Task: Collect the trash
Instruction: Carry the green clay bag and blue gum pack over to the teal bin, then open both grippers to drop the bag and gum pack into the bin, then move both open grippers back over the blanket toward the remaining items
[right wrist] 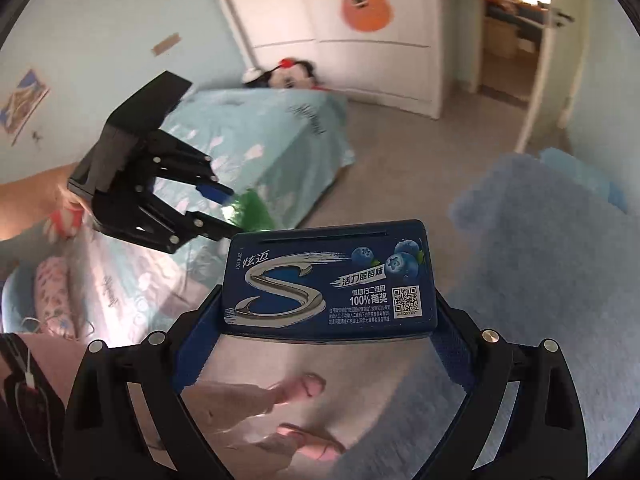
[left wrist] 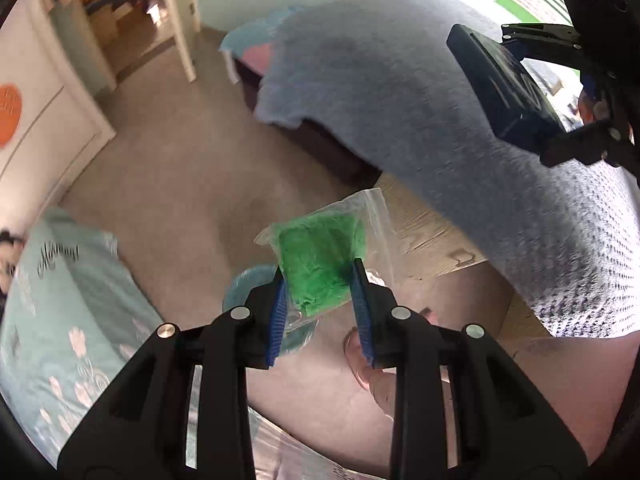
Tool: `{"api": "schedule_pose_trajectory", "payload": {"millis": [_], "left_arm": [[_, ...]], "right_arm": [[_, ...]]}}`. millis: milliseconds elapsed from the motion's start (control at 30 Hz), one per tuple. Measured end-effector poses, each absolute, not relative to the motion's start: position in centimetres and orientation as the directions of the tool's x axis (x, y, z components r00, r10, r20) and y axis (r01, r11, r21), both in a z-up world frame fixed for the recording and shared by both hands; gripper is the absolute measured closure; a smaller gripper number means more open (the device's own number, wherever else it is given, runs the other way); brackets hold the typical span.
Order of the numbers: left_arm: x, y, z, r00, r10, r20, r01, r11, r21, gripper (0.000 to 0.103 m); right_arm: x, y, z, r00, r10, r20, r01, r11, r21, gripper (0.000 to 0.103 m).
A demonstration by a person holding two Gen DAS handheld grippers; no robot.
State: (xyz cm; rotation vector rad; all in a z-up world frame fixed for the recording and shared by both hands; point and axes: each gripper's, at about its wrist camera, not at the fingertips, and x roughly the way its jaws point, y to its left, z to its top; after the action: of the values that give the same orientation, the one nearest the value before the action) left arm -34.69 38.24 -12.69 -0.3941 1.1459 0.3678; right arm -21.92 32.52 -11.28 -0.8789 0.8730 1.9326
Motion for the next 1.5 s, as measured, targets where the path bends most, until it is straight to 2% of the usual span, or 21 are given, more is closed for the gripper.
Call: {"api": "schedule_pose_trajectory", "payload": {"millis": [200, 500, 767, 800, 833, 933, 1500], "left_arm": [[-38.3, 40.7, -15.2, 0.333, 0.081, -0.939, -0.552, 0.824, -0.125, 0.075], [-40.7, 43.5, -21.8, 0.290, 0.032, -0.956, -0.610, 0.776, -0.159, 0.076], [-41.3, 45.2, -25.6, 0.256, 0.007, -0.967, -0.634, 0.756, -0.162, 0.074], [-41.2, 45.1, -25.8, 0.250, 0.007, -0.968, -0.635, 0.757, -0.158, 0.064], [-41.1, 45.1, -26.1, 0.238, 0.010, -0.971, -0.633, 0.760, -0.147, 0.049], [-41.0, 44.8, -26.1, 0.241, 0.032, -0.970, -0.623, 0.771, -0.130, 0.034], [-40.9, 44.0, -24.1, 0.243, 0.071, -0.967, -0.609, 0.787, -0.096, 0.030]], "right_arm": [[-25.8, 36.1, -15.2, -0.465, 0.286, -0.838, -0.827, -0.478, 0.296, 0.011], [-31.3, 40.5, -22.8, -0.487, 0.148, -0.861, -0.794, -0.486, 0.365, 0.011], [-33.9, 42.1, -27.1, -0.448, 0.076, -0.891, -0.777, -0.526, 0.345, 0.011], [-34.0, 42.3, -27.5, -0.435, 0.070, -0.898, -0.784, -0.520, 0.339, 0.010], [-34.2, 42.6, -27.7, -0.427, 0.061, -0.902, -0.788, -0.514, 0.338, 0.010], [-34.4, 43.0, -28.1, -0.414, 0.055, -0.909, -0.798, -0.503, 0.333, 0.010], [-31.5, 42.0, -23.7, -0.418, 0.169, -0.892, -0.826, -0.480, 0.296, 0.010]]}}
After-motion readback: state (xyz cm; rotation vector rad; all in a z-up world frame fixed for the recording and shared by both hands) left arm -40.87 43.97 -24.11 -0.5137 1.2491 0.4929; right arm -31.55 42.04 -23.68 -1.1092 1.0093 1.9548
